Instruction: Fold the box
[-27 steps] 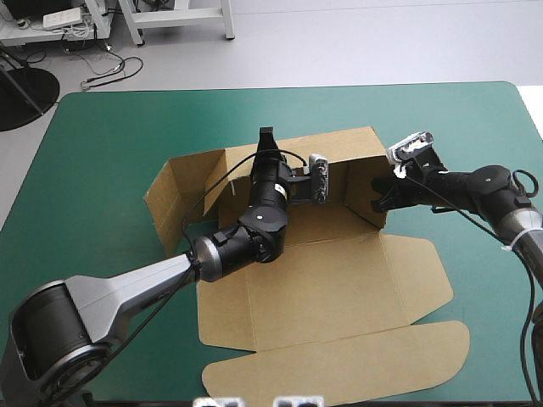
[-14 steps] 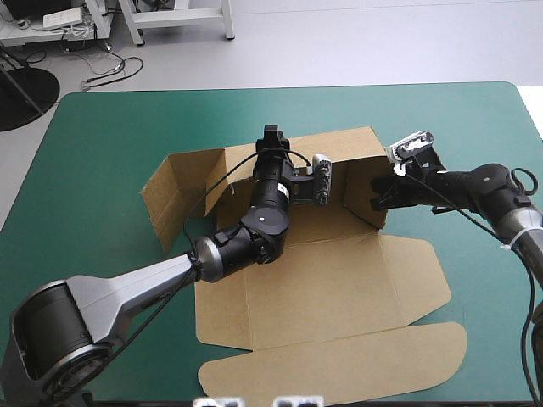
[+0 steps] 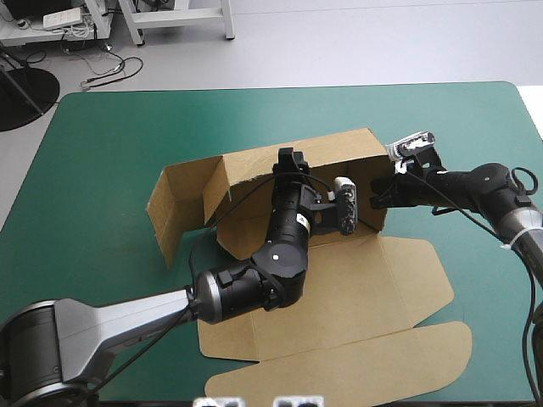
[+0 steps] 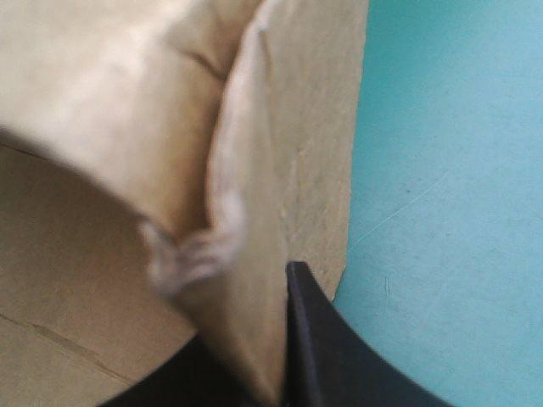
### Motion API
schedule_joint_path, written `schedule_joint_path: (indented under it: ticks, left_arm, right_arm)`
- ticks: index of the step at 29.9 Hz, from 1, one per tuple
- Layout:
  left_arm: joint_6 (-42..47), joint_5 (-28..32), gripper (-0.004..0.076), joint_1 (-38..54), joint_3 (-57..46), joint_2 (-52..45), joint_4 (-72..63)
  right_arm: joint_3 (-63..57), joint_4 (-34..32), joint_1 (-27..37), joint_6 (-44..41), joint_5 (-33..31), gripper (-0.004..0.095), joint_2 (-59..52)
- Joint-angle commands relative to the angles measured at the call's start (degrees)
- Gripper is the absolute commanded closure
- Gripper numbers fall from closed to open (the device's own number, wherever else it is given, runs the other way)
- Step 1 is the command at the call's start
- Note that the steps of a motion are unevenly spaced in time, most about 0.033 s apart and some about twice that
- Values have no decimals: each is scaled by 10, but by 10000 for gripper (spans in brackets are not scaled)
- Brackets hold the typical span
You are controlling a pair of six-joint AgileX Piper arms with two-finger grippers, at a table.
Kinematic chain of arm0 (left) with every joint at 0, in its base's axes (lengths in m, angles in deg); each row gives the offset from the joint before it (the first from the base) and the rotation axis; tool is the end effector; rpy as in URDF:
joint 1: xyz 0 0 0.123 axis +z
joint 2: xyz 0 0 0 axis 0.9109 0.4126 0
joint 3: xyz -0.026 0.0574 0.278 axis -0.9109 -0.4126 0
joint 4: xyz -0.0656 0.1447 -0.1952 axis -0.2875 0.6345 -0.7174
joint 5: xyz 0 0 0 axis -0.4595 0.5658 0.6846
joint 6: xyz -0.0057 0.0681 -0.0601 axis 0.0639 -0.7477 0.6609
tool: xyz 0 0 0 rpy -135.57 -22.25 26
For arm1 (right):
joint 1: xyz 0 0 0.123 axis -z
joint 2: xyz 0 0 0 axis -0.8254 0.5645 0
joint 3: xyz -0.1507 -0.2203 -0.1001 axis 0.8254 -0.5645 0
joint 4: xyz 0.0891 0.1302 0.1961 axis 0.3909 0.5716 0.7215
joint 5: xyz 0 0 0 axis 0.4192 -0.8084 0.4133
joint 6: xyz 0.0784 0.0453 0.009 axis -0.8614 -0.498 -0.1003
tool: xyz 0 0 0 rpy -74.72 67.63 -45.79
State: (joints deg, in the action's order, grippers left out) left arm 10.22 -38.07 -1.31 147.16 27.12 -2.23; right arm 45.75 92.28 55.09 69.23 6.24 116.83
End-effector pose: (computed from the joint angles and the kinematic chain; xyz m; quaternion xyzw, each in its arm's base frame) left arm 0.2094 -0.3113 0.3302 0.5713 0.5775 0.3161 0.4901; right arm 0.3168 0.0512 0.2614 -0.2384 0.8768 0.2057 0.3634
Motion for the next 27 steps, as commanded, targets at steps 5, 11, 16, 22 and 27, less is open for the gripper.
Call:
schedule_joint_path:
  ticks: [5, 11, 16, 22, 27]
  left_arm:
    - [10, -40, 349, -73, 13, -66, -9]
    - [66, -45, 638, -74, 15, -113, 153]
    - [93, -11, 725, -8, 54, -142, 113]
    - [82, 7, 725, 173, 135, -148, -16]
    - [64, 17, 725, 351, 196, -148, -229]
  right_arm:
    - [9, 9, -7, -17, -47, 909, -15]
    - [9, -3, -7, -32, -46, 908, -15]
    - [9, -31, -7, -58, -47, 908, -15]
    - [15, -37, -7, -81, -52, 908, -15]
    - [51, -151, -45, -185, -45, 908, -15]
